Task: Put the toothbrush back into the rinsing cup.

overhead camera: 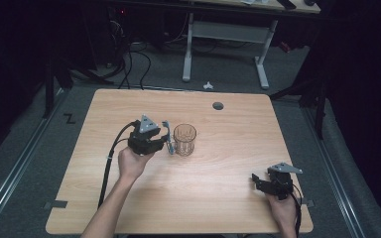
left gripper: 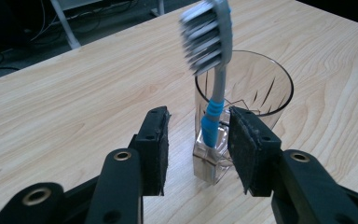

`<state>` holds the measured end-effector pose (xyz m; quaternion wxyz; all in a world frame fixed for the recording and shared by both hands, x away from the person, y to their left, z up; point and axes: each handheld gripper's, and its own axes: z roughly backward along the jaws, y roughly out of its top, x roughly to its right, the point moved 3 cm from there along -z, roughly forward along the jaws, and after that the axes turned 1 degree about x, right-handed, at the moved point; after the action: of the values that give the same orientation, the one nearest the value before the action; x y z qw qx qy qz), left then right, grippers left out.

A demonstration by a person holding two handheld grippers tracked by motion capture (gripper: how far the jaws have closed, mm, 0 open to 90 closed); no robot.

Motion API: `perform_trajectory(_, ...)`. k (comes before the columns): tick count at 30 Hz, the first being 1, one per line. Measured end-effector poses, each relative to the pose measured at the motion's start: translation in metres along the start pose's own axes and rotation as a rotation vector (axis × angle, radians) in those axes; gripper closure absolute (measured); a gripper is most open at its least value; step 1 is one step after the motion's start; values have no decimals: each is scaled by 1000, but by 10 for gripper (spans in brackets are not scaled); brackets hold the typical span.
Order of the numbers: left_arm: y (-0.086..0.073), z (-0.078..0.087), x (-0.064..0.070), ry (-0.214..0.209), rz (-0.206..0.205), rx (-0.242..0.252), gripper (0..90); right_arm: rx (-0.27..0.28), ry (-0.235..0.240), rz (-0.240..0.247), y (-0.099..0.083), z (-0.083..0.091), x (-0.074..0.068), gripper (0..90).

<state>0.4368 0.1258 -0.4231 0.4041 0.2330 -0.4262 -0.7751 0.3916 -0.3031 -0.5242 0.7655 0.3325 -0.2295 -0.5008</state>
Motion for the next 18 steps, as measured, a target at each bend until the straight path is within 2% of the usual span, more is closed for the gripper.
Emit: perform_trajectory(18,-8,16,-5,8,20,14,583,0,0,0,0,0,0,296)
